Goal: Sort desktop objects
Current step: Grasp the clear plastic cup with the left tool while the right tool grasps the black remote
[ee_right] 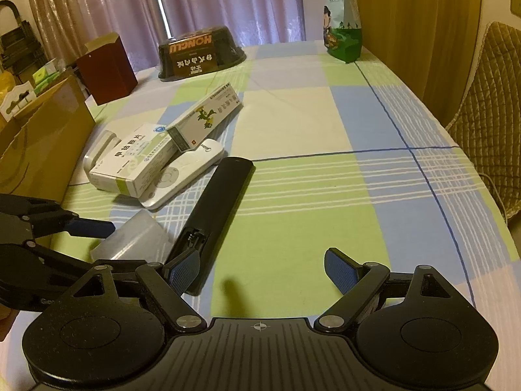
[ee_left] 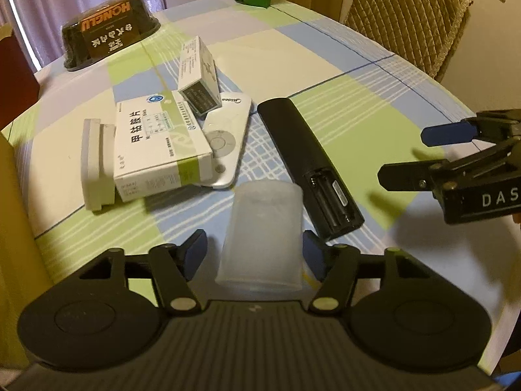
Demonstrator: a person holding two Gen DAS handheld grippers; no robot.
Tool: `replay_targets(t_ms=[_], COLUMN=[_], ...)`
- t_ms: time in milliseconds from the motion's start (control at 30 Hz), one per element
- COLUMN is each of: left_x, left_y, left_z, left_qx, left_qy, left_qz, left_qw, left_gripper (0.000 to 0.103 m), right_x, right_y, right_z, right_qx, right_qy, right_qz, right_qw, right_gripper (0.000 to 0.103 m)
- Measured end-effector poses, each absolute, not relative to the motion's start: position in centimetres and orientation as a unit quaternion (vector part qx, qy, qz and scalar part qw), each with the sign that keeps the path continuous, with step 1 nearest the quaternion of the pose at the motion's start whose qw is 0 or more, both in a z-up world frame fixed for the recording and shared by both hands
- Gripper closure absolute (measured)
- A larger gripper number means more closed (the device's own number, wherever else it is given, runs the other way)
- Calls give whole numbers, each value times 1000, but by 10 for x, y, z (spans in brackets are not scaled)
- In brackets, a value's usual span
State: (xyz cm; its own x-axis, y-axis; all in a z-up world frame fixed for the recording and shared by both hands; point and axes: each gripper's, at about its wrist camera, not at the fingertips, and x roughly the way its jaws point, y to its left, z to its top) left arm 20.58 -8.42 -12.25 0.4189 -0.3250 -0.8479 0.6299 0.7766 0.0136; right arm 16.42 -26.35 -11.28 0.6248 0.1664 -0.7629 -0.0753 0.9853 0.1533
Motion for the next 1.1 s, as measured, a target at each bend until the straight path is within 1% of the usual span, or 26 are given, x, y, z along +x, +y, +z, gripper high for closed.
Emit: replay_targets(t_ms=[33, 67, 367, 567, 667, 733, 767, 800, 967, 1100], left_x=[206, 206, 190, 183, 183, 182, 182, 181, 173, 162], left_y=[-85, -86, -62, -54, -50, -49, -49, -49, -49, -51], left_z=[-123, -124, -121, -121, -121, -121, -121, -121, -123, -122], left_qx=[171, 172, 148, 137, 123, 121, 122, 122, 123, 120], left_qy=[455, 455, 461, 461, 464, 464, 464, 465, 465, 466], left_qz=[-289, -287, -208, -182, -173, -173, -174, -174, -174, -180], left_qw=[825, 825, 850, 857, 860, 860, 860, 860, 859, 858], left_gripper=[54, 55, 55, 55, 55, 55, 55, 55, 55, 55], right_x=[166, 169, 204, 224, 231, 235, 236, 236, 222, 195], right_y=[-263, -262, -226, -206, -198, -192, -190, -187, -194, -202], right_z=[-113, -114, -122, -135, -140, -140, -141, -140, -138, -137], right_qx=[53, 52, 43, 43, 23, 4, -5, -17, -34, -49], right_qy=[428, 429, 442, 461, 459, 457, 457, 455, 460, 465], right_qz=[68, 68, 91, 69, 50, 51, 53, 55, 86, 122], right_qw=[899, 899, 891, 884, 887, 888, 888, 889, 883, 875], right_gripper=[17, 17, 17, 17, 32, 33, 45, 59, 64, 65])
